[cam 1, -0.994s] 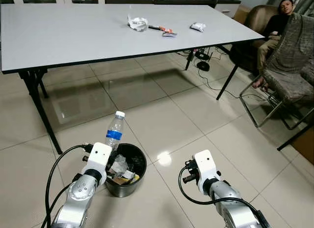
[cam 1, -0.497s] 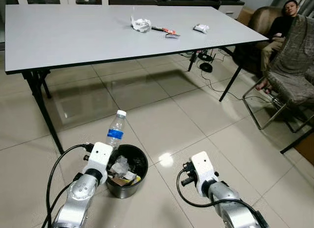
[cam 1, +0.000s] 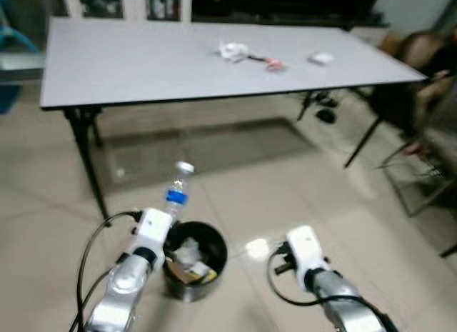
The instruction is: Picking trash to rubbish bin
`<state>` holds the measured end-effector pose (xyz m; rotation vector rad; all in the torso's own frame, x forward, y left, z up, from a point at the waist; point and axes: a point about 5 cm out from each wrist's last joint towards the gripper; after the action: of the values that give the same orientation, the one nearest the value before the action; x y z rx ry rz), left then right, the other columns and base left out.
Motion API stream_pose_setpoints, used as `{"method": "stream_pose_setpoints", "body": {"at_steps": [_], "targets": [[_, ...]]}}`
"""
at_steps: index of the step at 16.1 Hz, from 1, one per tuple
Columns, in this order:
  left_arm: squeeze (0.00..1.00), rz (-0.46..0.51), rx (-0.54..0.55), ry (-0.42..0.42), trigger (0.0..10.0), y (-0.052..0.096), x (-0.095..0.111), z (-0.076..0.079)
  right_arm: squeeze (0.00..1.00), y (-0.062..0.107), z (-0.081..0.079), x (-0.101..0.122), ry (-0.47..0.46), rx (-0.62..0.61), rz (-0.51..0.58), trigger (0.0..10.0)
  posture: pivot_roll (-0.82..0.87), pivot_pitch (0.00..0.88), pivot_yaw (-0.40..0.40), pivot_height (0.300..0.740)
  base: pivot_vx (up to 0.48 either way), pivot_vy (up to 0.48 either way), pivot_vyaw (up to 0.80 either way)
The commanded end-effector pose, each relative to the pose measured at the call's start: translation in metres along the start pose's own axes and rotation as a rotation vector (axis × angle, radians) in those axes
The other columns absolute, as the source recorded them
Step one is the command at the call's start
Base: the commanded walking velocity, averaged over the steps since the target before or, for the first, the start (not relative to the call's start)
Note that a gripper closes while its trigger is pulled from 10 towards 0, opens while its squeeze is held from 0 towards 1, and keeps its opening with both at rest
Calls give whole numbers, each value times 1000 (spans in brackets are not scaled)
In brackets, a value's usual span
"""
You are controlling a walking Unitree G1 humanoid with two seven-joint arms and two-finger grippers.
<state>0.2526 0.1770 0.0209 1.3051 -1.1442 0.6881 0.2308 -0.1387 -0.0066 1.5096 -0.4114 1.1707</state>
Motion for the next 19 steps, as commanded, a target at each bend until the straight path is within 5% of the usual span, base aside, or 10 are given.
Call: {"method": "stream_pose_setpoints", "body": {"at_steps": [1,8,11,15,19], "targets": [[0,3,18,-13,10000,2,1,-9,0,-2,-1,8,-7,-6,20,10000,25,37,-143,740,405,0,0],[0,-18,-15,-44,10000,0,-2,-7,0,0,-2,-1,-33,-32,-12,10000,16,38,-122,740,393,0,-185],[0,-103,-46,-93,10000,-2,-15,-6,0,2,-4,-2,-31,-27,-17,10000,10,41,-118,740,0,0,0],[0,-287,-132,-128,10000,-10,-35,-6,0,16,-12,-3,102,167,-30,10000,-24,59,-112,740,0,0,0],[0,-313,-221,-177,10000,-20,-37,6,0,29,-16,-4,132,300,-36,10000,-48,67,-119,740,0,0,0]]}}
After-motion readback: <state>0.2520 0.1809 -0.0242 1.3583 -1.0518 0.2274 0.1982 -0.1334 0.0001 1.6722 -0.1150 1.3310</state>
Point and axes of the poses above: a point about 5 cm out from each wrist's last joint towards the gripper, its own y axis pointing back from the gripper into the wrist, its own x axis along the axis of the wrist's last joint, z = x × y, and after that the axes turned 6 degrees about y, right-handed
